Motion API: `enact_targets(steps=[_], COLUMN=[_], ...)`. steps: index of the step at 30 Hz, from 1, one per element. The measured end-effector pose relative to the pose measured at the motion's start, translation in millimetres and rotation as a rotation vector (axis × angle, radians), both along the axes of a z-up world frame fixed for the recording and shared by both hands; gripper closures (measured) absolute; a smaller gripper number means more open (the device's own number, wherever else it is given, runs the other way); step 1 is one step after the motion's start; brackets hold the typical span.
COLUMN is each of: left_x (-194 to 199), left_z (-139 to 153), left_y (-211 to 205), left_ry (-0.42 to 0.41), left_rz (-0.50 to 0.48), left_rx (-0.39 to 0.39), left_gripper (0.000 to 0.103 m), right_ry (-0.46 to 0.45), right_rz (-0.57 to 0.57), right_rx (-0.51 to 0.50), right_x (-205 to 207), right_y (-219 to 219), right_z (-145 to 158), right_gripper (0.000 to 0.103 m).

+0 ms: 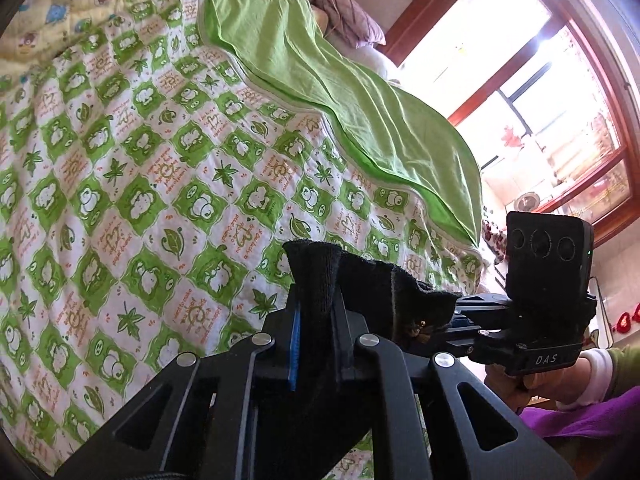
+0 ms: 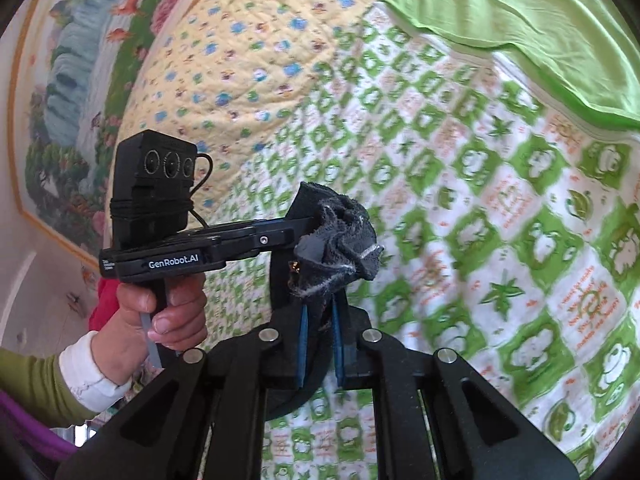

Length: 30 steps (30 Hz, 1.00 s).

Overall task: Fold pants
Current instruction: 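Lift the folded pants with both grippers and fold them over again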

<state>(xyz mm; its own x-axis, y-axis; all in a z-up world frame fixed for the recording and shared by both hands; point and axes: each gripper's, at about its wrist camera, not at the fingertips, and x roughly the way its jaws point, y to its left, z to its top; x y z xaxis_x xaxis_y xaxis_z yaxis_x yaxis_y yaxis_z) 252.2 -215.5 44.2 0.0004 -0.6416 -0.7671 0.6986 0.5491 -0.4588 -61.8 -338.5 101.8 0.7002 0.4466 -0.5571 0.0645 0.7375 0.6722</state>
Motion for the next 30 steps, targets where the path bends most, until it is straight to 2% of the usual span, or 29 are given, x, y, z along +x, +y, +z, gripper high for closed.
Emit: enact_targets(steps=[7, 13, 20, 30], left_x=[-22, -42, -63, -84], left_z=[14, 9, -4, -48], left_y=[52, 98, 142, 191], left_ry=[-0.027, -0.015, 0.015, 0.086], left_rz=[0.087, 0.193, 0.314, 0.478], left_rx=[-0.063, -0.083, -0.090, -0.073], left_gripper=[0.093, 0.093, 0.093, 0.092], right_ry=[-0.049, -0.025, 0.014, 0.097], right_rz=[0.176, 0.298, 0.397, 0.512], right_rx=[0.004, 0.000, -0.003, -0.044], right_x=[9, 23, 36, 54], right_y=[46, 90, 131, 177], right_z=[21, 19, 3, -36], right_gripper=[0.091, 0.091, 0.091, 0.091])
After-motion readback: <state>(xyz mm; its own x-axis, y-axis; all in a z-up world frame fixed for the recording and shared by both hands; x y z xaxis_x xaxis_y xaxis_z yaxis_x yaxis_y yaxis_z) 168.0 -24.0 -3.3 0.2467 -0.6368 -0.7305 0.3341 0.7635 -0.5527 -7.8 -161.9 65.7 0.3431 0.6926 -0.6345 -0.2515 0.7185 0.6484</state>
